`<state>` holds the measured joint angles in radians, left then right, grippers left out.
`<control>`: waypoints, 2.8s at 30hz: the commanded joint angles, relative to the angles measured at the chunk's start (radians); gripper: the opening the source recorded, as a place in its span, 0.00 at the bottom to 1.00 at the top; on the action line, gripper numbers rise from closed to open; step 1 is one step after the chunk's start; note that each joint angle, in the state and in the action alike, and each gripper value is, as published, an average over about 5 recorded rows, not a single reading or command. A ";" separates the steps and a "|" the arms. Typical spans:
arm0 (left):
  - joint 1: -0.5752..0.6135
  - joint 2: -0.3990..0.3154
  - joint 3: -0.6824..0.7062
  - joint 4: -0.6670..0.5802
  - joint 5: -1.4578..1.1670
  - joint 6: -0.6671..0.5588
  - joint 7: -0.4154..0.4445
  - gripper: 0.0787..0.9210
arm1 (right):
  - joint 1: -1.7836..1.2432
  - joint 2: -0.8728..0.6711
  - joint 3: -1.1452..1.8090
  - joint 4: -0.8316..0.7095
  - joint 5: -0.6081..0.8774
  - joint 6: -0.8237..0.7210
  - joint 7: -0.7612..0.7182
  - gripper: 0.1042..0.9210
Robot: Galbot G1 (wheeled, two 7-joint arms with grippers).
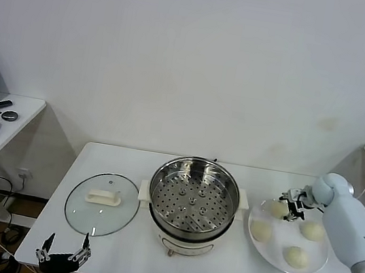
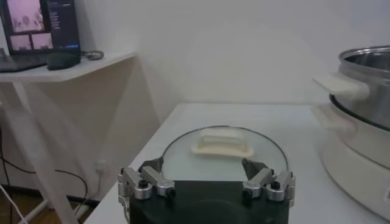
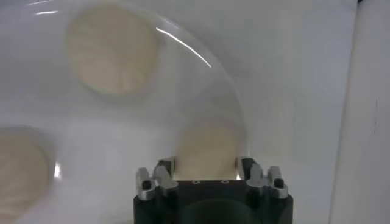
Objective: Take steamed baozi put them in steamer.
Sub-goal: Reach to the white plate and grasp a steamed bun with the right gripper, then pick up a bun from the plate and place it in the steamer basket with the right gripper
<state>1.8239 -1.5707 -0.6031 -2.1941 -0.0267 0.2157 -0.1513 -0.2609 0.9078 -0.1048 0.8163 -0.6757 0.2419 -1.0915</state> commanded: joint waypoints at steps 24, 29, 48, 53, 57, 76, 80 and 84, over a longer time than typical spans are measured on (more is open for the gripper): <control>-0.040 -0.007 -0.005 -0.004 -0.013 0.007 -0.016 0.88 | 0.615 0.250 -0.446 -0.020 0.637 0.482 -0.262 0.42; -0.043 -0.015 -0.016 -0.012 -0.017 0.009 -0.017 0.88 | 0.633 0.311 -0.537 0.047 0.593 0.573 -0.271 0.42; -0.037 -0.028 -0.012 -0.014 -0.040 0.009 -0.035 0.88 | 0.530 0.373 -0.649 0.177 0.258 0.587 -0.234 0.42; -0.037 -0.029 -0.013 -0.020 -0.041 0.010 -0.037 0.88 | 0.486 0.397 -0.607 0.128 0.172 0.587 -0.213 0.42; -0.033 -0.029 -0.014 -0.026 -0.042 0.010 -0.038 0.88 | 0.457 0.405 -0.589 0.101 0.140 0.587 -0.204 0.42; -0.036 -0.029 -0.016 -0.025 -0.044 0.011 -0.039 0.88 | 0.448 0.378 -0.613 0.119 0.259 0.586 -0.168 0.73; -0.033 -0.029 -0.014 -0.029 -0.043 0.011 -0.040 0.88 | 0.485 0.333 -0.603 0.161 0.356 0.585 -0.172 0.85; -0.034 -0.029 -0.010 -0.031 -0.043 0.014 -0.038 0.88 | 0.539 0.253 -0.582 0.223 0.428 0.566 -0.177 0.88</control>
<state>1.7897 -1.5998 -0.6159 -2.2236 -0.0700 0.2272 -0.1914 0.2285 1.2390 -0.6987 0.9773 -0.3684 0.8175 -1.2699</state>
